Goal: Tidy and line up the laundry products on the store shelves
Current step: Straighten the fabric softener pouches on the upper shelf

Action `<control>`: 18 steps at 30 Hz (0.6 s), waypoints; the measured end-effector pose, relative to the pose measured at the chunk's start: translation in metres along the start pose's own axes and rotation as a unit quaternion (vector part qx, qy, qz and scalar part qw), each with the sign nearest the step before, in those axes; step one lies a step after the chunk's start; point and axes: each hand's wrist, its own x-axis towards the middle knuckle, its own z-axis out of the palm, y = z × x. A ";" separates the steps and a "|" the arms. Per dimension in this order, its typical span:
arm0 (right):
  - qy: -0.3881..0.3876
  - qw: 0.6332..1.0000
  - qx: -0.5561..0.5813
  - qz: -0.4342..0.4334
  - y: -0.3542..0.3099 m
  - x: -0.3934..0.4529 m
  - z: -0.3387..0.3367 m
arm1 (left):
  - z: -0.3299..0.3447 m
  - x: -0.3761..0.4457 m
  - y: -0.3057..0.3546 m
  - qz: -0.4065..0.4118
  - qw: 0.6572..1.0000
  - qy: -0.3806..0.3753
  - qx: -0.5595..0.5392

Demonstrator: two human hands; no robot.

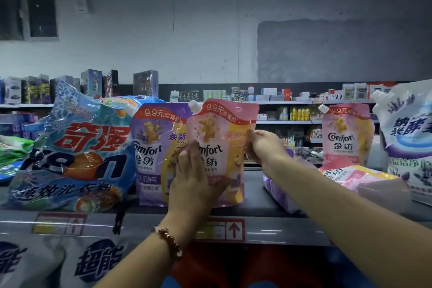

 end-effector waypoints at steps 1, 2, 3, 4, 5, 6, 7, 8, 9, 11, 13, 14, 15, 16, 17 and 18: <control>0.009 0.997 -0.062 -0.050 0.002 0.001 0.002 | 0.001 -0.002 -0.001 -0.002 1.000 -0.001 0.019; 0.015 0.989 -0.115 -0.087 0.002 0.001 0.002 | 0.002 -0.003 -0.002 -0.003 0.999 0.000 0.034; 0.017 0.982 -0.153 -0.110 0.001 0.000 0.001 | 0.003 -0.003 -0.002 -0.001 0.999 0.005 0.045; 0.021 0.976 -0.177 -0.125 0.001 0.000 -0.001 | 0.003 -0.003 -0.001 -0.003 0.999 0.007 0.052; 0.023 0.971 -0.193 -0.137 0.001 0.001 -0.003 | 0.003 -0.003 0.000 -0.005 0.998 0.008 0.055; 0.022 0.968 -0.205 -0.143 0.001 0.002 -0.006 | 0.002 -0.003 0.001 -0.005 0.998 0.009 0.055; 0.017 0.965 -0.215 -0.149 0.002 0.003 -0.007 | 0.002 -0.003 0.001 -0.006 0.998 0.004 0.056; 0.011 0.961 -0.227 -0.156 0.002 0.003 -0.009 | 0.001 -0.003 0.002 -0.009 0.998 -0.005 0.061; 0.006 0.956 -0.243 -0.163 0.003 0.003 -0.010 | -0.001 -0.003 0.002 -0.013 0.998 -0.016 0.066; 0.000 0.944 -0.277 -0.180 0.004 0.003 -0.013 | -0.003 -0.004 0.002 -0.021 0.997 -0.029 0.074; -0.006 0.928 -0.315 -0.199 0.004 0.003 -0.017 | -0.005 -0.004 0.005 -0.027 0.996 -0.037 0.072; -0.010 0.922 -0.328 -0.207 0.003 0.002 -0.018 | -0.006 -0.004 0.006 -0.031 0.996 -0.042 0.070; -0.016 0.915 -0.343 -0.212 0.002 0.001 -0.020 | -0.008 -0.004 0.007 -0.035 0.996 -0.047 0.071; -0.021 0.906 -0.364 -0.216 0.001 0.001 -0.023 | -0.009 -0.005 0.009 -0.040 0.995 -0.053 0.073; -0.025 0.892 -0.395 -0.219 0.000 0.000 -0.025 | -0.011 -0.005 0.010 -0.044 0.995 -0.062 0.072; -0.028 0.873 -0.434 -0.222 -0.003 -0.001 -0.028 | -0.012 -0.006 0.011 -0.049 0.994 -0.072 0.069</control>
